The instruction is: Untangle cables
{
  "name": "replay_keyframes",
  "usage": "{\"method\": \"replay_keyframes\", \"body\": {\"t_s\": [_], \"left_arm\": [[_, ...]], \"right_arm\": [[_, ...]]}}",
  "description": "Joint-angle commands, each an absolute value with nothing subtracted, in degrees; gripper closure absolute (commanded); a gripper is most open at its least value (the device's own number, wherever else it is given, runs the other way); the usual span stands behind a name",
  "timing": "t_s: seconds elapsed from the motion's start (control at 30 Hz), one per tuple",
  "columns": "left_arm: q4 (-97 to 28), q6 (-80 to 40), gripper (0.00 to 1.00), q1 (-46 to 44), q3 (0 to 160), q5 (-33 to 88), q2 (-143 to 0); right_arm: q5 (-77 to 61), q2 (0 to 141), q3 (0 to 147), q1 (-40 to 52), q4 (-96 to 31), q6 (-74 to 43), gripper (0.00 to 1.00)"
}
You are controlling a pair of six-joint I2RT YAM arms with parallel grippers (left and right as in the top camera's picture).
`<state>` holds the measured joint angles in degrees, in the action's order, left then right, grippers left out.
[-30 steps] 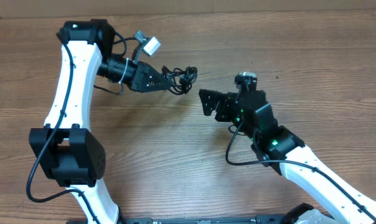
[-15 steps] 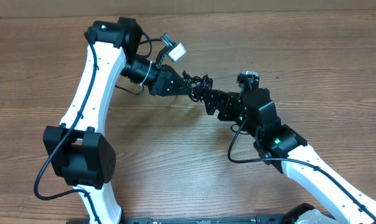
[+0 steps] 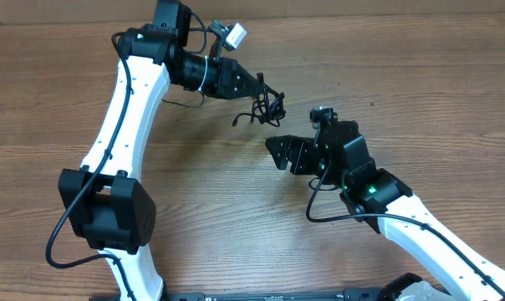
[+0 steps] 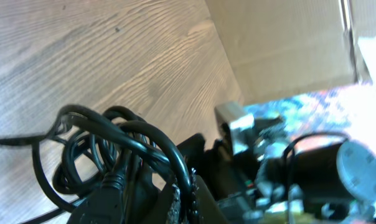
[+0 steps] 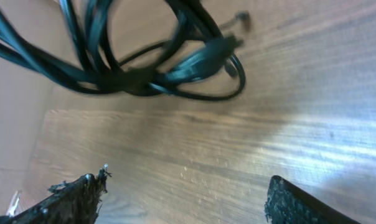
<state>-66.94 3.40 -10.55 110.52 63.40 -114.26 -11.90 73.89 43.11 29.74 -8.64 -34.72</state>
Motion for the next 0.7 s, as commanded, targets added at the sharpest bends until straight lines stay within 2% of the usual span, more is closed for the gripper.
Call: {"method": "replay_keyframes", "body": {"t_s": [0.0, 0.13, 0.2, 0.37, 0.5, 0.67], "left_arm": [[-66.61, -13.32, 0.96, -11.22, 111.7, 59.22, -114.19], [-68.84, -33.85, 0.96, -11.16, 111.7, 49.47, -114.19], [-69.25, -40.25, 0.96, -11.18, 111.7, 47.46, -114.19], [-69.97, -42.92, 0.96, -11.18, 111.7, 47.64, -114.19], [-70.54, -45.23, 0.96, -11.16, 111.7, 47.59, -114.19], [-70.7, -50.54, 0.96, -11.16, 111.7, 47.62, -114.19]], "right_arm": [[-13.45, 73.91, 43.35, 29.98, -10.76, -34.61, 0.18], [-14.0, 73.91, 43.35, 29.98, -12.19, -34.61, 0.18], [-14.31, 73.91, 43.35, 29.98, -12.23, -34.61, 0.19], [-14.28, 73.91, 43.35, 29.98, -12.38, -33.95, 0.19], [-15.7, 73.91, 43.35, 29.98, -12.32, -30.94, 0.25], [-19.42, 73.91, 43.35, 29.98, -12.4, -27.73, 0.27]]}}
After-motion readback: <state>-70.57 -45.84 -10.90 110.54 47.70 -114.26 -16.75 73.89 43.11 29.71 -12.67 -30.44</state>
